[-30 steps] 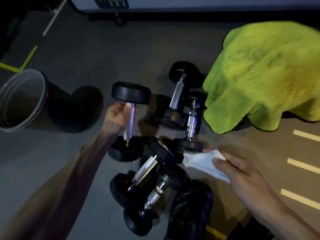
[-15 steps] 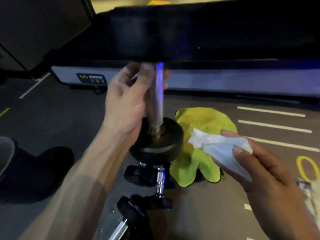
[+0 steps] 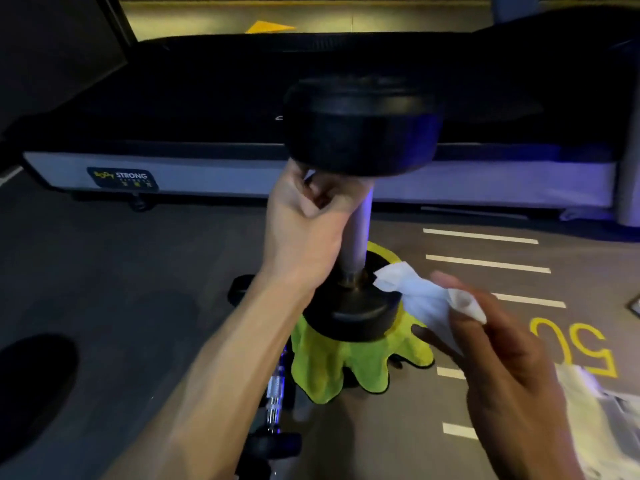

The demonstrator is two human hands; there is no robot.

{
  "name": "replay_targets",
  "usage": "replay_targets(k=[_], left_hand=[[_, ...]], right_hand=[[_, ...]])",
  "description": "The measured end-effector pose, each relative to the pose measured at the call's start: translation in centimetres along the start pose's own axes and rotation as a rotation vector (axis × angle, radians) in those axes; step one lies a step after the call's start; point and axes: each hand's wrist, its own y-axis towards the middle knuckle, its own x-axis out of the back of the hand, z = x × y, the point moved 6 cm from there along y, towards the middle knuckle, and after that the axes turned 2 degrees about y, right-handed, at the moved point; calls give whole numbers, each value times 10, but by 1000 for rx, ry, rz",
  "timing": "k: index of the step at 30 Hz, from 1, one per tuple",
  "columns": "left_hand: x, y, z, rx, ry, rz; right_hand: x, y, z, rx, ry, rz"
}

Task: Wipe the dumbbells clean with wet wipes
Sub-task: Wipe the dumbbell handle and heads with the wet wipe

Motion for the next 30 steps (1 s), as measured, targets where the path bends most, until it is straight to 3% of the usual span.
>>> replay_targets(k=[2, 5, 6, 11, 16, 20, 23, 25, 30], left_hand=[[3, -3, 2, -21, 37, 48], [4, -1, 0, -22, 46, 94], [3, 0, -3, -38, 59, 113], [9, 9, -28, -179, 215, 141], [18, 17, -67, -443, 667, 167], [7, -2, -87, -679, 863, 128], [7, -2, -82, -684, 886, 92], [6, 5, -79, -642, 899, 84], [-4, 21, -79, -550, 934, 82]], right_hand=[[-9, 3, 17, 161, -128, 42], [-35, 8, 23, 531, -596, 199], [-44, 10, 14, 569, -679, 255], [-53, 14, -21, 572, -753, 286], [-47, 17, -19, 509, -710, 326], [-44, 13, -6, 376, -687, 526], [-41, 11, 4, 270, -594, 664], [-37, 15, 3, 248, -608, 660], [-40, 38, 10, 437, -821, 560]])
